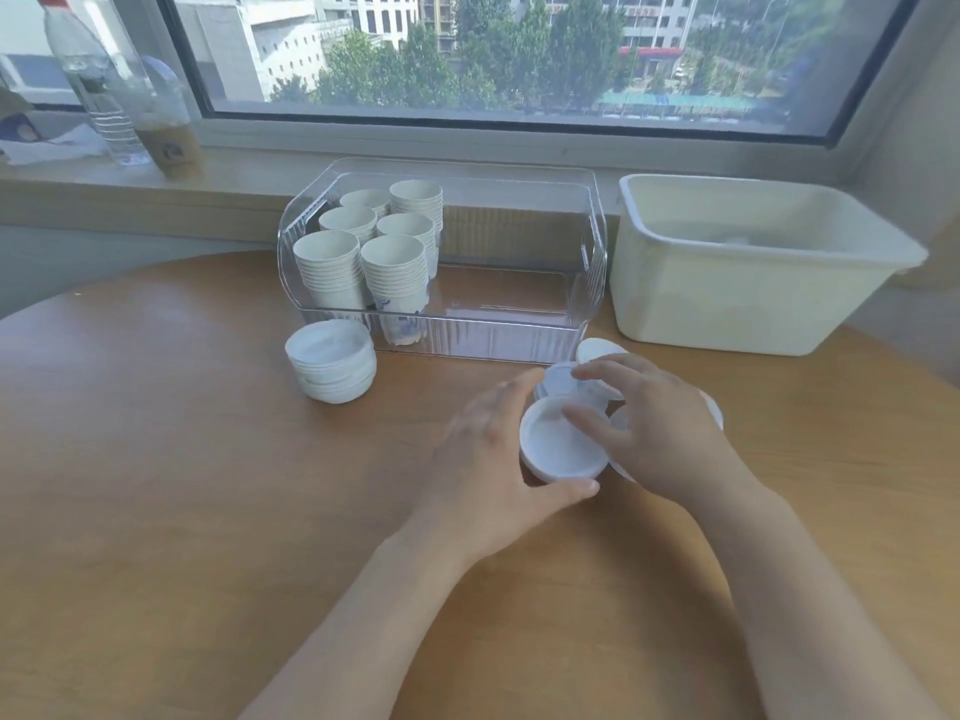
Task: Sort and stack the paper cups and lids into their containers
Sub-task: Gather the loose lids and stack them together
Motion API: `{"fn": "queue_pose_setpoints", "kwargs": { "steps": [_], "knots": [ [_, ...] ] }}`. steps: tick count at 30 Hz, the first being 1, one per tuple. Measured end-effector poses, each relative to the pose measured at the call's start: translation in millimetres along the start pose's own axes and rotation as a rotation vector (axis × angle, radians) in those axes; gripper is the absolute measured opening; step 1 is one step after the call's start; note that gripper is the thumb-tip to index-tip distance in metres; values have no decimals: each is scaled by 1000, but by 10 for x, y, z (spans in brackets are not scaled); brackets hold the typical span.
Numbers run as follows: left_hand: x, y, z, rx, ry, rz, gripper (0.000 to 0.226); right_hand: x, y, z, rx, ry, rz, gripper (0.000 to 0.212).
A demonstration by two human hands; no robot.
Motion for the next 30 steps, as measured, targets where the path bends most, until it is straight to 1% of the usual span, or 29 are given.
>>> {"fn": "queue_pose_setpoints", "kwargs": {
  "steps": [3, 7, 10, 14, 16, 19, 21, 23, 26, 28, 30],
  "knots": [
    [5, 69, 6, 24, -14, -7, 105, 12, 26, 26, 15, -7, -26, 44],
    [71, -12, 102, 10, -16, 2, 94, 125, 51, 70, 45, -66, -40, 41],
    [232, -195, 231, -32, -70, 59, 87, 228, 103, 115, 75, -136, 11, 40],
    [436, -410, 389, -111, -153, 157, 89, 312, 128, 159, 57, -193, 41, 36],
    [485, -480, 458, -143, -177, 207, 89, 369, 121, 189, 18, -227, 45, 35],
    [524, -543, 540, -167, -191, 269, 88, 482, 96, 244, -50, -268, -34, 36],
    [528, -556, 582, -168, -184, 290, 90, 577, 124, 305, -48, -298, -141, 36],
    [514, -555, 599, -176, -162, 293, 94, 654, 219, 376, 26, -303, -251, 43],
    [471, -572, 598, -220, -110, 300, 101, 700, 411, 426, 174, -264, -396, 61],
    [436, -588, 590, -251, -75, 324, 101, 689, 496, 419, 266, -211, -535, 63],
    [415, -618, 580, -306, -53, 384, 99, 685, 534, 415, 343, -163, -667, 61]
  ]
}}
Point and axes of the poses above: each hand's wrist, its own z-axis away from the middle knuckle, its own y-axis out of the palm, x = y × z, the point moved 8 cm from there along -z, towards the middle knuckle, and after that the axes turned 13 degrees about y, right-handed, at the moved point
